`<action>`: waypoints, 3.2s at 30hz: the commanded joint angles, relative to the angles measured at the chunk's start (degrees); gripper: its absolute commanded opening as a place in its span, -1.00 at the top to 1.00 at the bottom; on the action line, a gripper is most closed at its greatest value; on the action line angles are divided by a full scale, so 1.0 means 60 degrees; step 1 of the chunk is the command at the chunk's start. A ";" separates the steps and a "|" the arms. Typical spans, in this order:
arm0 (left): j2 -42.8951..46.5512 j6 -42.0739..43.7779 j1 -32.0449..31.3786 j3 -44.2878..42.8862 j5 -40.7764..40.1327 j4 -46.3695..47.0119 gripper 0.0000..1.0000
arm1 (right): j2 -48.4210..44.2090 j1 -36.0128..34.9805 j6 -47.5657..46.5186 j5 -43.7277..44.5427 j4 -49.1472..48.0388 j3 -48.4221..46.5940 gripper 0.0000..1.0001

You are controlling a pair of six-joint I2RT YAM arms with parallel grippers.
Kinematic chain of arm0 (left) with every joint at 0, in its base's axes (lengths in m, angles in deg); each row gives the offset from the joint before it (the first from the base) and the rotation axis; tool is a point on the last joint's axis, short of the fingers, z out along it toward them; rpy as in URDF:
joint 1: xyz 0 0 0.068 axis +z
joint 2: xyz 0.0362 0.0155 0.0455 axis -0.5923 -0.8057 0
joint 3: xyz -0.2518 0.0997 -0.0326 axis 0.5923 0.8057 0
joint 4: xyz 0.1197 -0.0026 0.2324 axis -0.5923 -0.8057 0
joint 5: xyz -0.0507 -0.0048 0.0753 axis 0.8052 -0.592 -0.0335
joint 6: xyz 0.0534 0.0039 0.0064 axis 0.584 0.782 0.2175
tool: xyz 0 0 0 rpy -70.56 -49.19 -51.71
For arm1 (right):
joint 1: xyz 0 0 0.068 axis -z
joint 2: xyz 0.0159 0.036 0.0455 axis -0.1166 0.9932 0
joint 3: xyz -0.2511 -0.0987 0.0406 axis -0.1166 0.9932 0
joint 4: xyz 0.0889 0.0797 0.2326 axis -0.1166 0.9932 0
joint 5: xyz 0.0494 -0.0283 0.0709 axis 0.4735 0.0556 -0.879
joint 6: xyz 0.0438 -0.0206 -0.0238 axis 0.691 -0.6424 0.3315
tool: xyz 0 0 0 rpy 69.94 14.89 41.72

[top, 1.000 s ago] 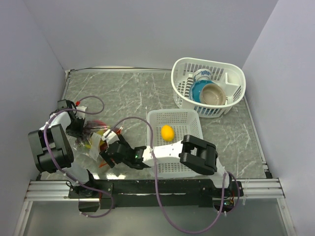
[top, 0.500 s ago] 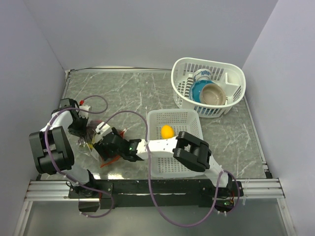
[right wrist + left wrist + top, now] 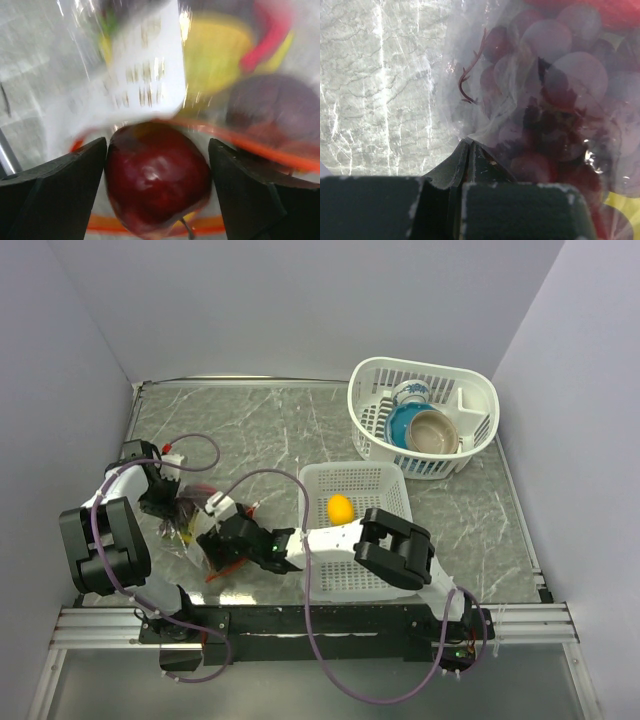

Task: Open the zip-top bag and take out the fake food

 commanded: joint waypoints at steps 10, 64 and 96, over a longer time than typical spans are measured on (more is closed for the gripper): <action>0.0432 -0.0046 -0.0101 -0.0079 0.0192 -0.0234 0.98 | -0.0340 -0.0085 -0.0250 -0.0474 0.0584 0.0721 -0.75; 0.0447 0.0056 -0.0379 0.0038 -0.1039 0.0660 0.99 | -0.4006 -0.0466 0.2019 0.5021 0.4963 0.0972 -0.52; 0.1137 0.0144 -0.0775 0.0740 -0.0948 0.0497 0.98 | -0.0926 -0.0334 0.2489 0.2676 0.3016 -0.0260 -0.43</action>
